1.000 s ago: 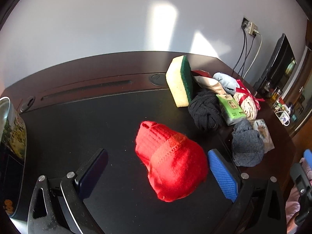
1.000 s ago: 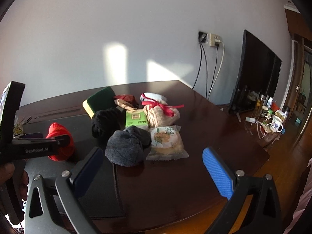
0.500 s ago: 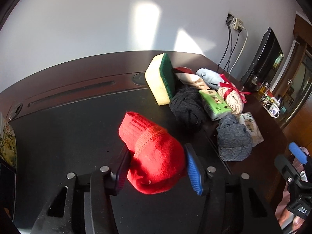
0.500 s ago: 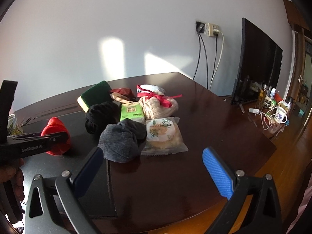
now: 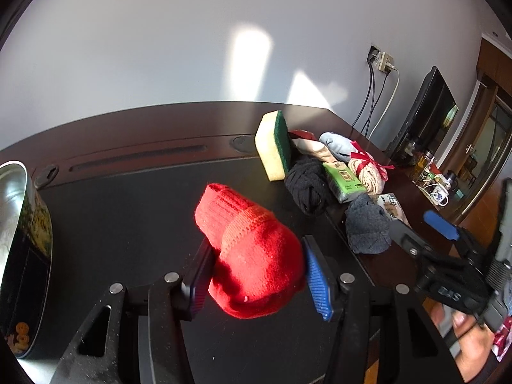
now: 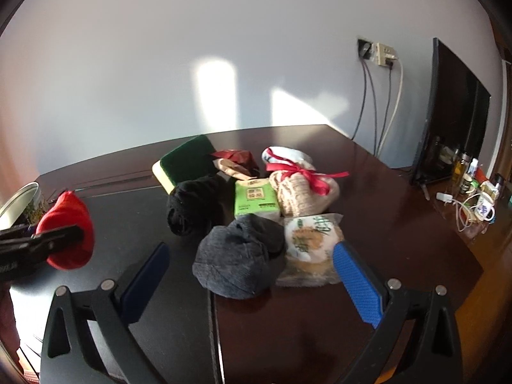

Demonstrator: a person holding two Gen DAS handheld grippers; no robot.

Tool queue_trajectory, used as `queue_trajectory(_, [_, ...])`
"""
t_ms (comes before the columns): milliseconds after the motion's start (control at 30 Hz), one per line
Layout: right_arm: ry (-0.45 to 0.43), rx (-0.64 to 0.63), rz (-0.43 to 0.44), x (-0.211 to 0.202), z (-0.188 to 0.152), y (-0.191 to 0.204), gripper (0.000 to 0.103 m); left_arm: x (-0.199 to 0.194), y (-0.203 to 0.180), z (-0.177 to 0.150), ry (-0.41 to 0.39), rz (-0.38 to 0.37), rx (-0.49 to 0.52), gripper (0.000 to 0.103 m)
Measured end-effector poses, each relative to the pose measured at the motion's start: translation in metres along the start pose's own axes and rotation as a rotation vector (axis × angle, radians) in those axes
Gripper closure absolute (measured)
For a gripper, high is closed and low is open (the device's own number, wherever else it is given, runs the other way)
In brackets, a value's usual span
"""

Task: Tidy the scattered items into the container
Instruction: 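Close the left gripper on the red knit sock while the right tool nears the grey sock, then close the right gripper on the grey knit sock while the left gripper lifts the red sock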

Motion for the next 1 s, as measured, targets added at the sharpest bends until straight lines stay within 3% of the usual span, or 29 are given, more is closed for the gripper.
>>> queue_trajectory(200, [0.062,-0.05,-0.006,0.023,-0.002,0.013,0.001,-0.006,0.002,0.002,-0.017,-0.012,-0.003,0.047])
queue_trajectory(333, [0.12,-0.065,-0.03,0.037,-0.004,0.014,0.013,-0.01,0.003,0.003,-0.03,-0.019,0.003,0.047])
queue_trajectory(600, [0.22,-0.11,-0.071,0.058,-0.008,0.011,0.022,-0.012,0.009,0.004,-0.03,-0.037,-0.012,0.047])
queue_trajectory(700, [0.221,-0.114,-0.075,0.058,-0.009,0.011,0.041,-0.017,0.012,0.006,-0.039,-0.039,-0.018,0.047])
queue_trajectory(1000, [0.162,-0.071,-0.056,0.042,-0.006,0.006,0.05,-0.037,0.02,0.008,-0.072,-0.039,-0.024,0.047])
Point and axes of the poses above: each gripper's, at about its wrist camera, not at the fingertips, and x roughly the way its jaws point, y to its left, z to its top, the point moved 5 cm from there along x, roughly the way its jaws point, and after that the axes turned 10 degrees about -x, right-handed, at the moved point
